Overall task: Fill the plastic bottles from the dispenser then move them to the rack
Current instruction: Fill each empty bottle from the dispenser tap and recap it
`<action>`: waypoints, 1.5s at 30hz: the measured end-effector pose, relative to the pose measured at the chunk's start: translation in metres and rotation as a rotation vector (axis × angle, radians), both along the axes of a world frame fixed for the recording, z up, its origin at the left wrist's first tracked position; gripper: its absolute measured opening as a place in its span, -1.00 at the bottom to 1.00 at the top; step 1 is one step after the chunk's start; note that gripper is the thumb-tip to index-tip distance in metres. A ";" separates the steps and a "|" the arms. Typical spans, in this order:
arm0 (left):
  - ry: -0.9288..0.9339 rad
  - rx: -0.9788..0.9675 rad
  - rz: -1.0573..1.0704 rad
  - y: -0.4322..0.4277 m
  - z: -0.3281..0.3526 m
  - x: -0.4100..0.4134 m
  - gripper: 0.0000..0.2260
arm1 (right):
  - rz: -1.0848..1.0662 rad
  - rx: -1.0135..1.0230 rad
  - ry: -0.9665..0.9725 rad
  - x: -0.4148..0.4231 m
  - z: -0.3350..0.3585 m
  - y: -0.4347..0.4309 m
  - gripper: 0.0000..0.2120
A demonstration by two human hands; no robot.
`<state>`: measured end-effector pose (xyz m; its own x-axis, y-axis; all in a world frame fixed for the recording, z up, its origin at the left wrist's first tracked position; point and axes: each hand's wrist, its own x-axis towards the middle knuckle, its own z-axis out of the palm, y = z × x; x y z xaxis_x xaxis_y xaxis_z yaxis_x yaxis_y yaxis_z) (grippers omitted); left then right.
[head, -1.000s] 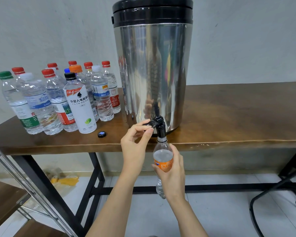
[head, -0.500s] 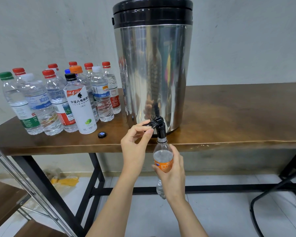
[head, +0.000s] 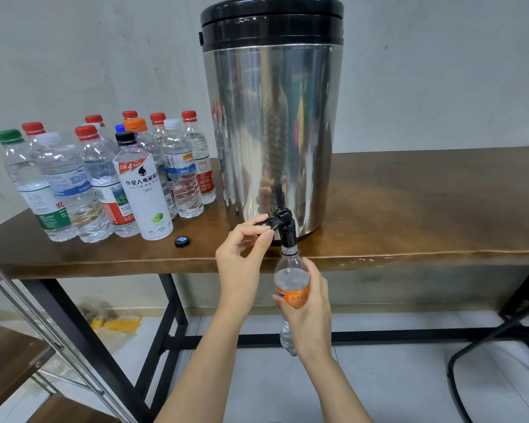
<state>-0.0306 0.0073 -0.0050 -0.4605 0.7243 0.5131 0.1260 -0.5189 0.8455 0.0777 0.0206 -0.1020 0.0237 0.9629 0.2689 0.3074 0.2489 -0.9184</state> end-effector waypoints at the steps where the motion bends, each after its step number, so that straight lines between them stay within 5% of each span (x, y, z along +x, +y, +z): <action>1: 0.001 -0.001 -0.001 0.000 0.000 0.000 -0.72 | -0.001 0.001 -0.002 0.000 0.000 0.000 -0.19; 23: 0.071 0.000 0.018 0.002 -0.003 -0.004 -0.77 | 0.010 0.016 0.023 0.001 -0.002 0.001 -0.20; 29: 0.348 0.038 0.050 0.002 0.003 -0.013 -0.98 | 0.017 0.009 0.034 0.000 -0.002 0.002 -0.20; 40: 0.990 0.084 0.121 0.005 0.022 -0.043 -0.82 | 0.034 0.004 0.076 -0.001 -0.002 0.001 -0.21; 45: 1.036 0.100 0.092 0.007 0.022 -0.046 -0.76 | 0.041 0.004 0.072 0.000 -0.001 0.000 -0.21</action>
<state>-0.0761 0.0148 0.0172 0.1878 0.6415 0.7438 0.8072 -0.5322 0.2552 0.0774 0.0203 -0.1029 0.0036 0.9622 0.2722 0.2297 0.2641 -0.9367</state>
